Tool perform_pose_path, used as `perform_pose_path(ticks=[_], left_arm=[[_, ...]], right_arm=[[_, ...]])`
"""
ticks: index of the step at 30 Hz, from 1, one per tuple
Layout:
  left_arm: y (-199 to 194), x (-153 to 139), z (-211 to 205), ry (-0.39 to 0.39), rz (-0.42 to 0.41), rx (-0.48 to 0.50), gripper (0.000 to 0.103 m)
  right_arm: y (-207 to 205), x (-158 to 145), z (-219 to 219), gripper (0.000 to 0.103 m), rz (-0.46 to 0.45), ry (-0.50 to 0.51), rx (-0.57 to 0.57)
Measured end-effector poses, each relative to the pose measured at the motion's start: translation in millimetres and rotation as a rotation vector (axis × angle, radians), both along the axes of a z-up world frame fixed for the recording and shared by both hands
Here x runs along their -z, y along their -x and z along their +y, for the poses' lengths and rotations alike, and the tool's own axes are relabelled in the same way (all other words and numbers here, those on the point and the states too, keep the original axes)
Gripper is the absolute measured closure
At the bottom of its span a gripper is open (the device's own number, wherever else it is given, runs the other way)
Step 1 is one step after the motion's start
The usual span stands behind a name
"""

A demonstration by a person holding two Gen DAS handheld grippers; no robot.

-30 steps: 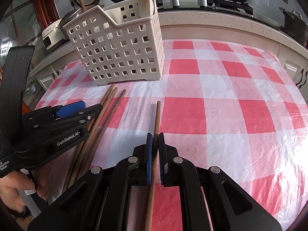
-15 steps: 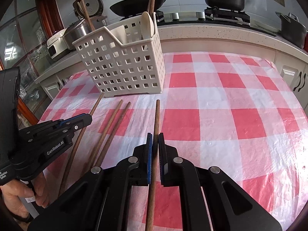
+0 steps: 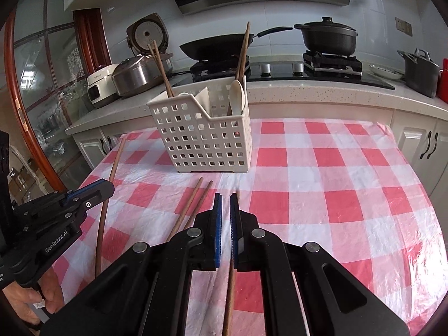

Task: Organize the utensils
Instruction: 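Close the left tool on another chopstick while the right tool holds its chopstick, then lift the chopstick upright with the left tool while the right tool lifts its chopstick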

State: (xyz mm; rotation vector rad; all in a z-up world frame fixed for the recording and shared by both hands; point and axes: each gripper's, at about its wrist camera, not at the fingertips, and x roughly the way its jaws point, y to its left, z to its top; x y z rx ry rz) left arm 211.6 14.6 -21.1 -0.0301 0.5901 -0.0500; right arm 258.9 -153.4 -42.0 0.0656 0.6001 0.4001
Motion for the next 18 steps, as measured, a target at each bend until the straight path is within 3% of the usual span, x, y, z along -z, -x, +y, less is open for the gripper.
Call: perform_pose_path(ticks=[4, 8, 10, 12, 18], left_arm=[[16.8, -8.9, 0.3, -0.009, -0.032, 0.008, 0.097], [22.3, -9.0, 3.3, -0.011, -0.032, -0.003, 0.097], [27.4, -11.0, 4.7, -0.008, -0.041, -0.005, 0.097], [31.1, -14.4, 5.8, -0.009, -0.054, -0.001, 0.097], [34.4, -20.0, 6.9, 0.003, -0.070, 0.009, 0.097]], right_arm=[[11.8, -9.5, -0.8, 0.097, -0.038, 0.015, -0.008], [2.0, 6.1, -5.5, 0.096, 0.034, 0.036, 0.011], [-8.4, 20.4, -12.7, 0.088, 0.099, 0.036, 0.022], [-15.0, 32.6, -17.1, 0.071, 0.129, 0.064, 0.041], [-40.6, 62.9, -10.8, 0.070, 0.227, 0.138, 0.012]])
